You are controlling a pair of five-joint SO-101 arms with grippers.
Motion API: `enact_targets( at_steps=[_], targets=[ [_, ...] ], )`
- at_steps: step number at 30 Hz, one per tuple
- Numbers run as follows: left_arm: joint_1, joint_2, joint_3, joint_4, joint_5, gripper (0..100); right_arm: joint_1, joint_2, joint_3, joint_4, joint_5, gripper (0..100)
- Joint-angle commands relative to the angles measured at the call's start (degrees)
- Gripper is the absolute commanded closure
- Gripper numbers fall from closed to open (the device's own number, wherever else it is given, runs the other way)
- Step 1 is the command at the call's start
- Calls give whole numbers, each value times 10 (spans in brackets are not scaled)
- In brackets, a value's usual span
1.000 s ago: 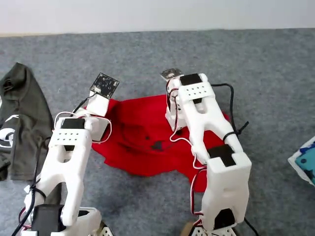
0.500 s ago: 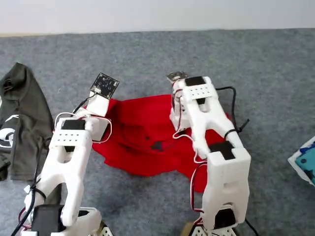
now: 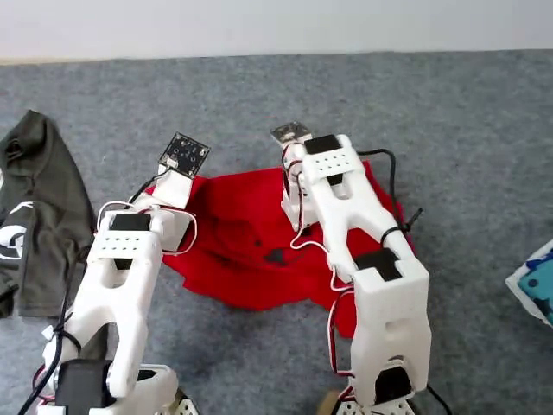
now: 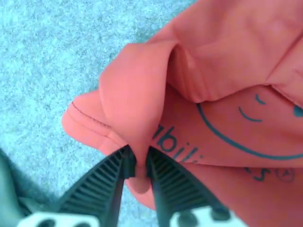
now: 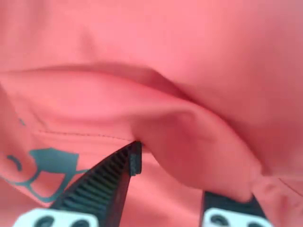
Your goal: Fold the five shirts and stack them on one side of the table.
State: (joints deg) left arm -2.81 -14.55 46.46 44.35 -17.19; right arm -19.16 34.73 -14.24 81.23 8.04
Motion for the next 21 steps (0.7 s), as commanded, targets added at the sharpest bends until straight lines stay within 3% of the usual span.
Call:
enact_targets(
  at_steps=[1, 4, 11, 21],
  targets=[
    [4, -4, -3, -11, 4, 997, -3, 7, -25, -6, 2, 868],
    [4, -4, -3, -11, 4, 997, -2, 10, -32, -5, 18, 993],
    [4, -9, -9, -11, 4, 997, 7, -14, -95, 54, 87, 987],
    [20, -59, -84, 37, 5, 997, 71, -73, -181, 132, 95, 987]
  ],
)
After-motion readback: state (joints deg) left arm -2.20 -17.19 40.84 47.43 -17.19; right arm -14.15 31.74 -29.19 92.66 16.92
